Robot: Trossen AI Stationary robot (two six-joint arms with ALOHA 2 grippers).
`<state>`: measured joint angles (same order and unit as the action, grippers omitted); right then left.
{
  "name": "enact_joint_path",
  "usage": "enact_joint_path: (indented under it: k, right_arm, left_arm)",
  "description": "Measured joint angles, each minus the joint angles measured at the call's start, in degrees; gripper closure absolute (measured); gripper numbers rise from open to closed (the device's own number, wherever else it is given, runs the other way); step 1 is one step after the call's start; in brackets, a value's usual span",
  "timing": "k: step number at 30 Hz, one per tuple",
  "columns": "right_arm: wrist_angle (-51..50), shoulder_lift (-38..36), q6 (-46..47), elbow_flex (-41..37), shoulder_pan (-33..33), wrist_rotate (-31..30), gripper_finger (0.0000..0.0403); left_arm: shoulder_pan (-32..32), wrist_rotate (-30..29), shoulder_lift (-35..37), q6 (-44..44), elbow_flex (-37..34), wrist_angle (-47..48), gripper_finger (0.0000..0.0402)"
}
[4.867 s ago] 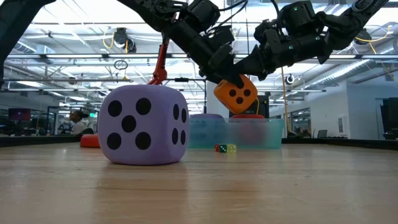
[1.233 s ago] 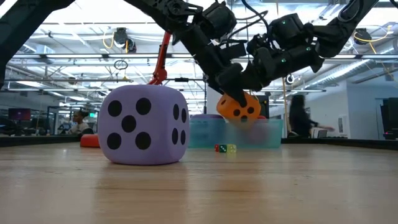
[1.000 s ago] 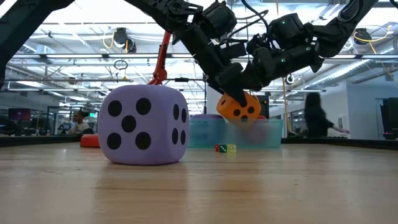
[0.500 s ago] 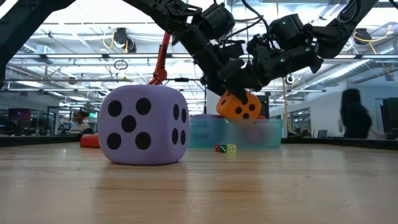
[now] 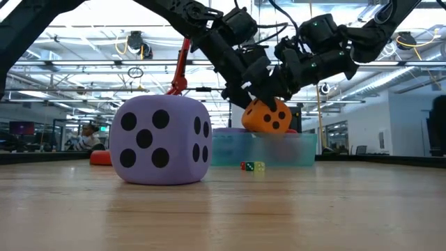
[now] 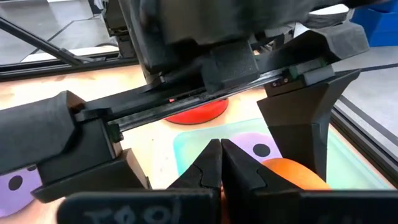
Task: Pick & Place Dice
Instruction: Put the large orange die into the green bin
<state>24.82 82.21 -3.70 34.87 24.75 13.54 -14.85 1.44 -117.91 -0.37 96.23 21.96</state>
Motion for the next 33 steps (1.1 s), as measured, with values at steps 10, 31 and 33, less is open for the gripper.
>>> enact_joint_path:
  k: [10,31,33]
  right_arm:
    - [-0.04,0.02,0.36,0.0,1.06,1.33,0.0403]
    - [-2.11,-17.77,-1.49,-0.31,-1.02,1.66,0.0403]
    - [-4.73,-19.41,-1.4,-0.25,-1.5,1.66,0.0403]
  left_arm:
    - [0.52,-5.43,-0.04,2.81,4.32,6.79,0.0002]
    - [1.16,-4.03,0.33,4.94,3.82,8.87,0.0002]
    - [1.17,-4.03,0.32,4.97,3.82,8.9,0.0002]
